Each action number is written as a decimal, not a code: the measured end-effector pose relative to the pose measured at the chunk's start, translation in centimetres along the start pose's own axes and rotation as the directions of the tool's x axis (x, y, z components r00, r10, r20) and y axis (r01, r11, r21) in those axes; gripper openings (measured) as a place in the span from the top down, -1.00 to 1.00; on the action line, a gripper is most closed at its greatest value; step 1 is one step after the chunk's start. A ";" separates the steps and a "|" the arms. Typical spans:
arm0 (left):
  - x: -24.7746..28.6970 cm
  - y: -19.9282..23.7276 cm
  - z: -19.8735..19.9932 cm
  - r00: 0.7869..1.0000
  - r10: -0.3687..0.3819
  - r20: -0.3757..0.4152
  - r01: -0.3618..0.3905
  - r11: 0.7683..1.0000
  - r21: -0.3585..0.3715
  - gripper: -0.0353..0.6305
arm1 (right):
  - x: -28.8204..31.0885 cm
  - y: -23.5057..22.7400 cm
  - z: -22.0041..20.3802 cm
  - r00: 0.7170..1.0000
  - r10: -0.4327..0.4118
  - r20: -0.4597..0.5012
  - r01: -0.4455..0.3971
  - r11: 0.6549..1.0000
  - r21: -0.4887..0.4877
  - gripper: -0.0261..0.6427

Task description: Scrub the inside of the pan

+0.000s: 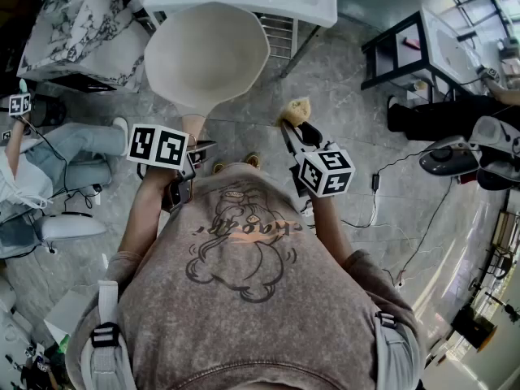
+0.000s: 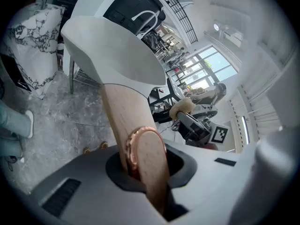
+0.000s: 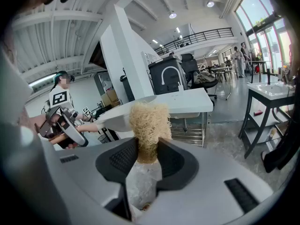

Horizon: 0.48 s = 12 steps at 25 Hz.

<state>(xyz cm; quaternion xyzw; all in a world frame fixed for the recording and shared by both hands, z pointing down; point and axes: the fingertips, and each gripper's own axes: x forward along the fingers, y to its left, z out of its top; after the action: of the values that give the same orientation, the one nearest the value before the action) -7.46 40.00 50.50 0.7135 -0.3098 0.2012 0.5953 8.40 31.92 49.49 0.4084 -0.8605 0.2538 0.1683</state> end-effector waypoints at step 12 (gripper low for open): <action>2.6 -1.5 0.6 0.998 0.014 0.061 -0.014 1.000 -0.004 0.75 | -0.4 -2.9 0.3 0.999 0.043 0.019 -0.042 0.999 -0.032 0.49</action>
<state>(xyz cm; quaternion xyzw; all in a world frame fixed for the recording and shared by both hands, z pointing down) -4.59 39.00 51.01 0.7162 -0.3333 0.1828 0.5853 10.90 30.48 49.91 0.3897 -0.8745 0.2398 0.1607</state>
